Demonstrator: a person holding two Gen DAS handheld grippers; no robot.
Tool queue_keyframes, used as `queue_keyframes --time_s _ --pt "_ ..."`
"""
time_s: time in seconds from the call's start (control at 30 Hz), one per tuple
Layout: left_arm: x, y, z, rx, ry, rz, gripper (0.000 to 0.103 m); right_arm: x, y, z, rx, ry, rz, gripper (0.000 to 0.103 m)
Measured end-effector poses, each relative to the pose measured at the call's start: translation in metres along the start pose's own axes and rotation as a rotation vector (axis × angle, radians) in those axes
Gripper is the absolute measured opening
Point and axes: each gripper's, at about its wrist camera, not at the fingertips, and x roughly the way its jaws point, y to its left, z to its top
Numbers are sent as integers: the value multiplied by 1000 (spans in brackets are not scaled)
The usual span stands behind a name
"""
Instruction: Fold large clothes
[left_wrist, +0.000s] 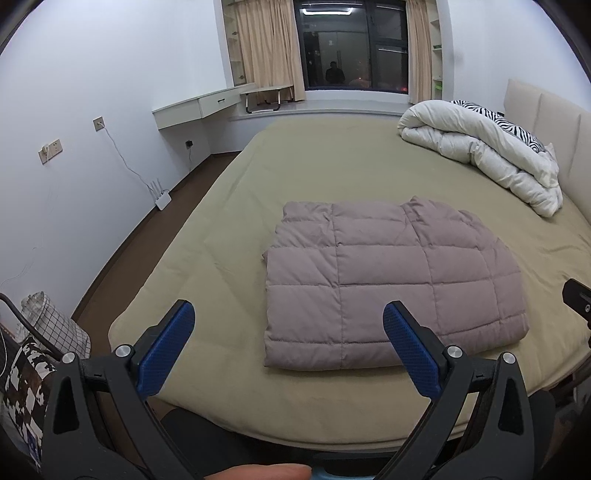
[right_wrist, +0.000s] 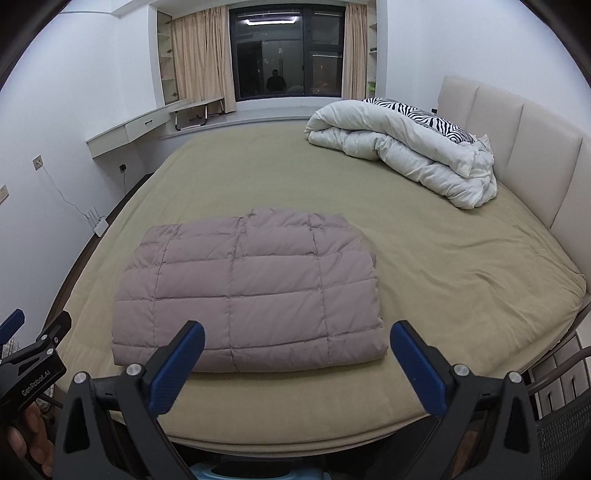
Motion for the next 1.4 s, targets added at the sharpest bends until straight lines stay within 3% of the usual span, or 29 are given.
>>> queue_keyframes --time_s 1.4 --pt "15 -13 -2 4 14 -9 103 12 -4 -7 -21 32 18 103"
